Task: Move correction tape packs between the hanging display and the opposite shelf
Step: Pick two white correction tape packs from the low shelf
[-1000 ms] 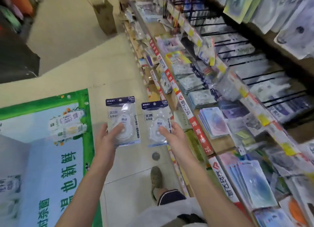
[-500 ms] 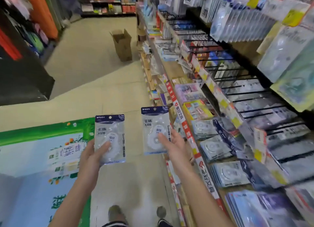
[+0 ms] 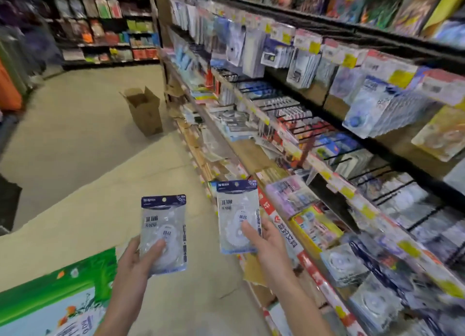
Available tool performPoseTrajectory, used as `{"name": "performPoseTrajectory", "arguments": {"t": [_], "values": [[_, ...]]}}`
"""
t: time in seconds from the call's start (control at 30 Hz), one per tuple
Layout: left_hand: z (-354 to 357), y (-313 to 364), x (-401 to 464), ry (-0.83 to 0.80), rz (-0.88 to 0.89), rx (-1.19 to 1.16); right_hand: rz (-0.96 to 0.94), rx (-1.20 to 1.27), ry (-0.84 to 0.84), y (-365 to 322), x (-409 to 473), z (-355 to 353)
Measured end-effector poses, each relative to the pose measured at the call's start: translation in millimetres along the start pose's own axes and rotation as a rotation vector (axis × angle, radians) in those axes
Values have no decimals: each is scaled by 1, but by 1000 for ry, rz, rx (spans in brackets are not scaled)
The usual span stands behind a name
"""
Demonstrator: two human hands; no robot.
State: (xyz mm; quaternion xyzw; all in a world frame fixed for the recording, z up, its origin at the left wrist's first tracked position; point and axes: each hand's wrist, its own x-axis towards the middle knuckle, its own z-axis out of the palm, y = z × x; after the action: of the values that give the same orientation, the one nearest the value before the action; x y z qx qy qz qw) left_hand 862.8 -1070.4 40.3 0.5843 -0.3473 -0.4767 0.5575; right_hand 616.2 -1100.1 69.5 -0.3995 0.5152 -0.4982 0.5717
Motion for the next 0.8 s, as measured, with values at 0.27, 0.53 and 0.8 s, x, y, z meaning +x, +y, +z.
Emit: {"name": "performPoseTrajectory", "arguments": {"t": [0.27, 0.53, 0.8], "values": [[11, 19, 115, -131, -9, 2, -27, -8, 175, -14, 79, 29], [74, 53, 209, -357, 29, 36, -75, 25, 314, -32, 161, 24], [173, 112, 308, -621, 191, 38, -326, 69, 459, -108, 235, -9]]}}
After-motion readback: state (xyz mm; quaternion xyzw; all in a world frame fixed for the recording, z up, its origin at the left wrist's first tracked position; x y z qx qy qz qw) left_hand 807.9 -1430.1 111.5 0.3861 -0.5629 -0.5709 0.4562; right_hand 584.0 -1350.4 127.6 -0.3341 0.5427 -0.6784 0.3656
